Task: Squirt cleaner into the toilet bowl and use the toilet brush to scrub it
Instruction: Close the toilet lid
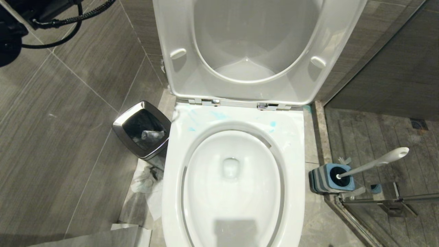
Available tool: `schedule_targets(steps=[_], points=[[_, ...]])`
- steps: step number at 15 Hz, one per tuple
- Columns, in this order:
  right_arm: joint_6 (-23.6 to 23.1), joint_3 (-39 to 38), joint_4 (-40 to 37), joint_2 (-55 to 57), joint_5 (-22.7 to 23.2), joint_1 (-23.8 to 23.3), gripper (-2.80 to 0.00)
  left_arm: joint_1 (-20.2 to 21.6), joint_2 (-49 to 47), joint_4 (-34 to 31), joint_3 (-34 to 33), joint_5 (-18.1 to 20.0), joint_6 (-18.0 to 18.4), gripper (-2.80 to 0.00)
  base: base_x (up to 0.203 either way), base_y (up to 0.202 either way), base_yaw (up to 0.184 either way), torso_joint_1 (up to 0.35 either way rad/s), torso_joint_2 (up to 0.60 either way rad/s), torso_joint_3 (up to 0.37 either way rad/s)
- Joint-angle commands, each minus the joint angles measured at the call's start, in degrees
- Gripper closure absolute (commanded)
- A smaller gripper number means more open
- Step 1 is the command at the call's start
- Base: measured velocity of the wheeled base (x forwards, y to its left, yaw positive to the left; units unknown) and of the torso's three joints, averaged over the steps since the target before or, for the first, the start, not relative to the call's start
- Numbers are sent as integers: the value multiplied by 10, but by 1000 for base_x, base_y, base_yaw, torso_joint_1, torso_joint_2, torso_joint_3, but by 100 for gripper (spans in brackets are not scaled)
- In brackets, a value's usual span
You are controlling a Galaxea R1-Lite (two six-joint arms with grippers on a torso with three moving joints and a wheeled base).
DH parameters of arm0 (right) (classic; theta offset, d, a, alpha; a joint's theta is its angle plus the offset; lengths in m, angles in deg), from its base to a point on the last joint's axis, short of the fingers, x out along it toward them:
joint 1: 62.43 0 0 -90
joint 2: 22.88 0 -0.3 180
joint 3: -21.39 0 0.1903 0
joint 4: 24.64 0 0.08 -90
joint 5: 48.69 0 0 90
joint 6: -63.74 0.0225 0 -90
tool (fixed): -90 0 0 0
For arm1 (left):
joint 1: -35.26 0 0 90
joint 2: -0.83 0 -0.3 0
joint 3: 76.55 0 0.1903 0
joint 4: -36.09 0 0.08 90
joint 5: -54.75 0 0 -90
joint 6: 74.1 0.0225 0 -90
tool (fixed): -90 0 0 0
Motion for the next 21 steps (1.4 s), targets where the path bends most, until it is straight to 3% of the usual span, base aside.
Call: schedule_targets(steps=[1,3,6,8,16,21], points=[[0,-15,0,0,0,1,0,0,-37,16,43,-6,6,0,0,0,0,0,0,0],[0,-15,0,0,0,0,0,9,-57,28,68,-4,49,0,0,0,0,0,0,0],[0,-14,0,0,0,0,0,21,-79,58,68,21,64,0,0,0,0,0,0,0],[0,-15,0,0,0,0,0,24,-92,72,68,37,98,0,0,0,0,0,0,0],[0,-15,0,0,0,0,0,23,-105,93,64,44,102,0,0,0,0,0,0,0],[0,-15,0,0,0,0,0,31,-78,99,4,130,96,0,0,0,0,0,0,0]])
